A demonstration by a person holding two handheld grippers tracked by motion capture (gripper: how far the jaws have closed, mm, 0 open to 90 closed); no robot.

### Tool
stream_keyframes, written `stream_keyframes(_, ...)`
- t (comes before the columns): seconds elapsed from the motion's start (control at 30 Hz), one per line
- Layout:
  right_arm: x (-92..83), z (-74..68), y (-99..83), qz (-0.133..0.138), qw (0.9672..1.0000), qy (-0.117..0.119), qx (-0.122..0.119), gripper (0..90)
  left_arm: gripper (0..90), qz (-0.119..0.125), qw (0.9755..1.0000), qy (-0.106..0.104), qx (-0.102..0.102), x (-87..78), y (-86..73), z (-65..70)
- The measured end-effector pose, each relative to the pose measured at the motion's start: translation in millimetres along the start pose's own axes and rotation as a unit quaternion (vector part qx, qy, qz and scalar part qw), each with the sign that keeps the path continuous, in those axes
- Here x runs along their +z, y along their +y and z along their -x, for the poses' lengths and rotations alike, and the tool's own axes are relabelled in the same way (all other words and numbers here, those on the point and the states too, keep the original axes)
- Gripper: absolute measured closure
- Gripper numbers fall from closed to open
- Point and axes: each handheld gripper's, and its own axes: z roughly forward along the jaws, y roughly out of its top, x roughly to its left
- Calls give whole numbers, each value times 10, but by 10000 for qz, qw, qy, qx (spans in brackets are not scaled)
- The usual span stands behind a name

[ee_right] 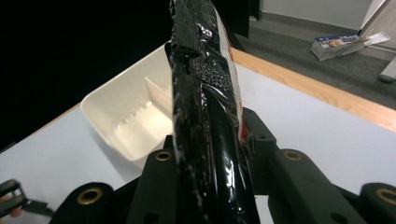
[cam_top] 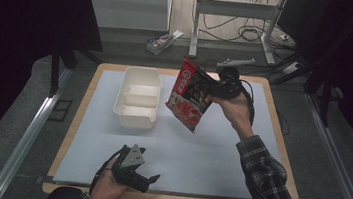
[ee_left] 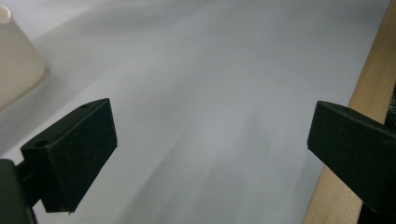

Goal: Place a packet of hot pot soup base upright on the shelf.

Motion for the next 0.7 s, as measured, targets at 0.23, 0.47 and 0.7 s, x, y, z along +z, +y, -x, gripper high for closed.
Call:
stream_keyframes(0.23, 113, 56, 167, 66, 10000, -19, -70, 712, 13, 13, 10000, 37, -22, -55, -44, -9)
stream_keyframes(0.47, 262, 99, 336, 138, 9999, -10, -55, 712, 8, 2, 9999, 151, -42, -103, -79, -15)
stream_keyframes(0.7, 440, 114, 524, 192, 9998, 12, -99, 713, 0, 27, 9996, 218, -174, -135, -109, -45)
